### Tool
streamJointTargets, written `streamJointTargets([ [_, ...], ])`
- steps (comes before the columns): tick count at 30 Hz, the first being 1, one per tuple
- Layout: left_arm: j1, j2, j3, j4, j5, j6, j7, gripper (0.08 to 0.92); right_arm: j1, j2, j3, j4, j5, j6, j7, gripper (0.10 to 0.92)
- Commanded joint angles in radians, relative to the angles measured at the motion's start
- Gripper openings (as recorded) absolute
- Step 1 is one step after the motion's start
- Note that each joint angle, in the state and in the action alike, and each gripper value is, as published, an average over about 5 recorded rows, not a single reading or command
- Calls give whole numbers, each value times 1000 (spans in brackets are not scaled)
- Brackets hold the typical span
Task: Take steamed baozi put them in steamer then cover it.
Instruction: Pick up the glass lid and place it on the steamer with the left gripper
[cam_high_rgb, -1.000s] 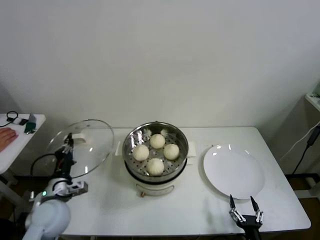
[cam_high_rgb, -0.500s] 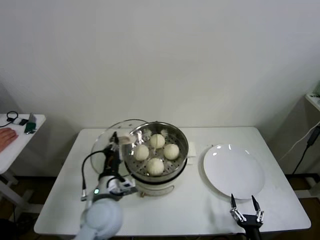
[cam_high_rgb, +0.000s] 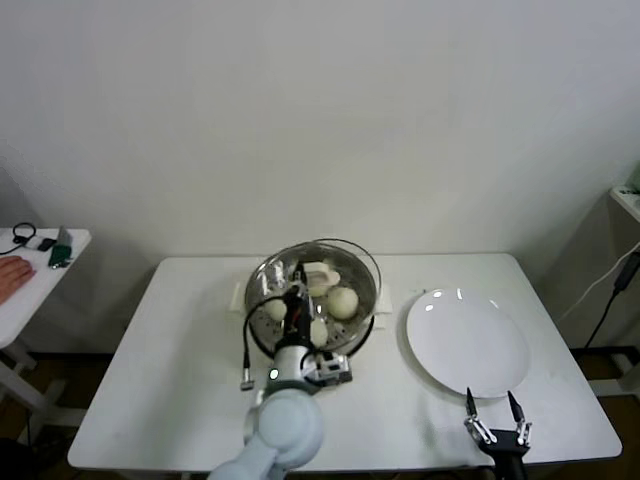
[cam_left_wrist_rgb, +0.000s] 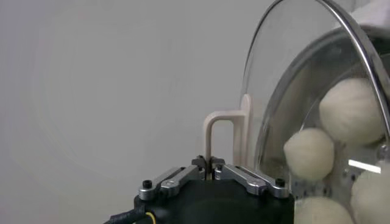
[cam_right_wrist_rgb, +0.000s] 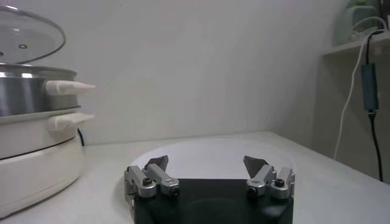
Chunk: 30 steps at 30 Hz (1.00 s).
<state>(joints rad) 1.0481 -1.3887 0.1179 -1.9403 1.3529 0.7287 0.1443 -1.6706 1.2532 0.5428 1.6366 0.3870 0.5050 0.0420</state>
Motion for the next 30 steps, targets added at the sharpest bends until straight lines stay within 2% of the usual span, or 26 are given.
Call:
streamJointTargets([
  [1, -55, -43, 63, 101, 100, 1, 32, 132, 4, 1, 0, -5, 5, 6, 1, 823],
  [13, -54, 6, 21, 107, 158, -29, 89, 132, 2, 7, 1, -6, 3, 9, 0, 823],
  [30, -49, 9, 0, 116, 159, -36, 89, 132, -8, 6, 3, -3, 4, 16, -2, 823],
])
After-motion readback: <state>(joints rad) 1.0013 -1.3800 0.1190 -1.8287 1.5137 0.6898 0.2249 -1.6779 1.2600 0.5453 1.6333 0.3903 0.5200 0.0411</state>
